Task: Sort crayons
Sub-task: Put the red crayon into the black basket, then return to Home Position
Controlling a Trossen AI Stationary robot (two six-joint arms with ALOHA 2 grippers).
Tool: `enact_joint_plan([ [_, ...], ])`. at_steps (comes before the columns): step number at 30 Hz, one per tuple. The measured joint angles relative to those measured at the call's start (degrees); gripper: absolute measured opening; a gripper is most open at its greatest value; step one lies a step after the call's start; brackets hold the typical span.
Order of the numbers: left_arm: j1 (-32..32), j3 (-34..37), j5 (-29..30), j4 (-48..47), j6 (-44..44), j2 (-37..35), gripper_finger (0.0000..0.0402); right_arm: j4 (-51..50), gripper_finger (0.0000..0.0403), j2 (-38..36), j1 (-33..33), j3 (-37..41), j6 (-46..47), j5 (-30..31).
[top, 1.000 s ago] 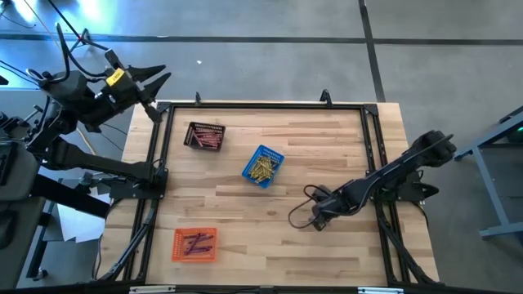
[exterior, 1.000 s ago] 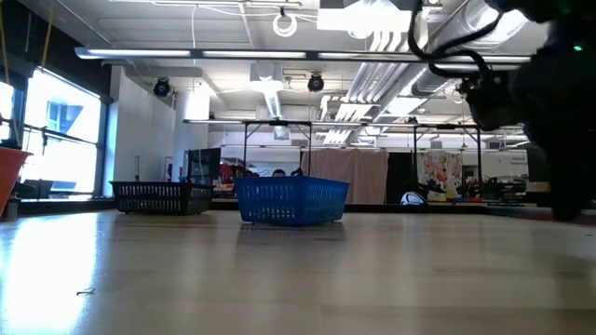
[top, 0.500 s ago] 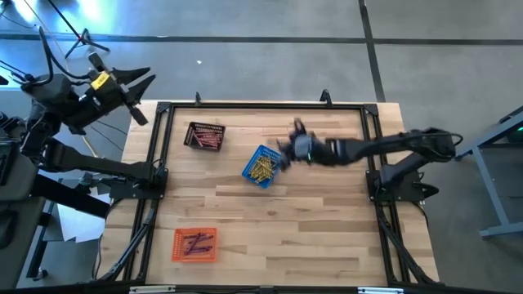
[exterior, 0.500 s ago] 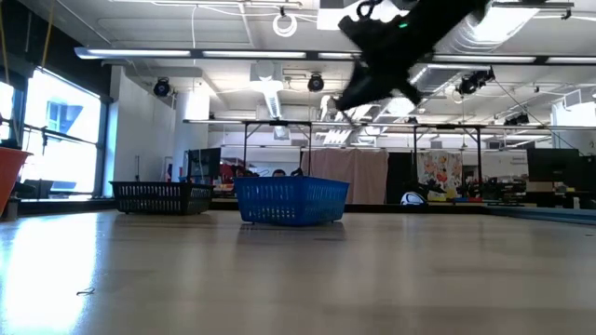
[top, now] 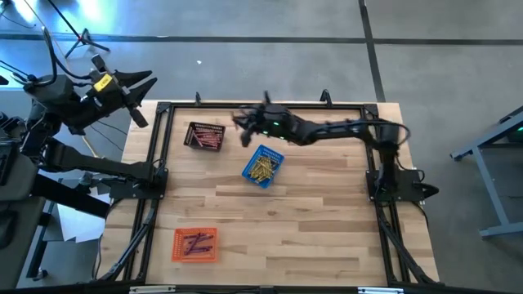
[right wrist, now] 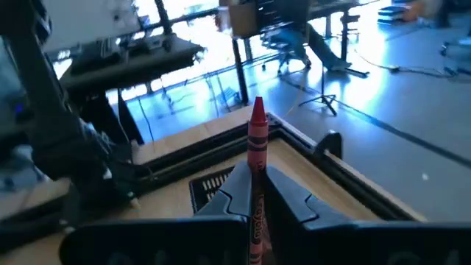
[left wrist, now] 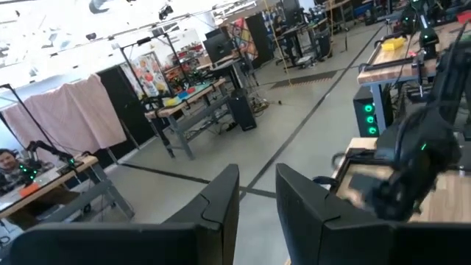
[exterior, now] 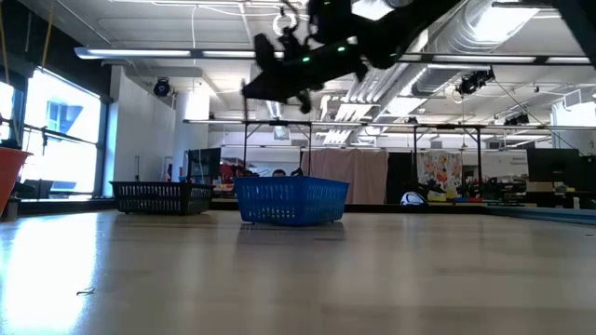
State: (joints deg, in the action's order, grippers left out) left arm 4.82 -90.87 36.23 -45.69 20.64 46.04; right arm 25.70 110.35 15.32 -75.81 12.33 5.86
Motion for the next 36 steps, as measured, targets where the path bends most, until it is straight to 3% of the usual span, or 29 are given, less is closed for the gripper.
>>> enact_joint_plan([
  [8,0.0,0.0,0.0,0.2,-1.6,0.1,0.0076,-8.5,0.0008,16.7,2.5,-23.8,-8.7,-3.0],
  [14,0.0,0.0,0.3,0.2,-2.6,0.1,0.0076,-10.5,0.0004,26.6,5.0,-34.5,-2.5,-12.6],
  [17,0.0,0.0,0.3,0.2,-2.6,0.1,0.0076,-10.6,0.0004,29.4,5.4,-36.8,-0.5,-15.6],
  [24,0.0,0.0,0.4,0.2,-2.7,0.1,0.0076,-14.2,0.0010,30.4,4.3,-36.6,-0.6,-16.2],
  [36,0.0,0.0,0.5,0.1,-4.2,0.1,0.0076,-17.8,0.0107,30.1,3.9,-38.2,1.2,-16.2],
])
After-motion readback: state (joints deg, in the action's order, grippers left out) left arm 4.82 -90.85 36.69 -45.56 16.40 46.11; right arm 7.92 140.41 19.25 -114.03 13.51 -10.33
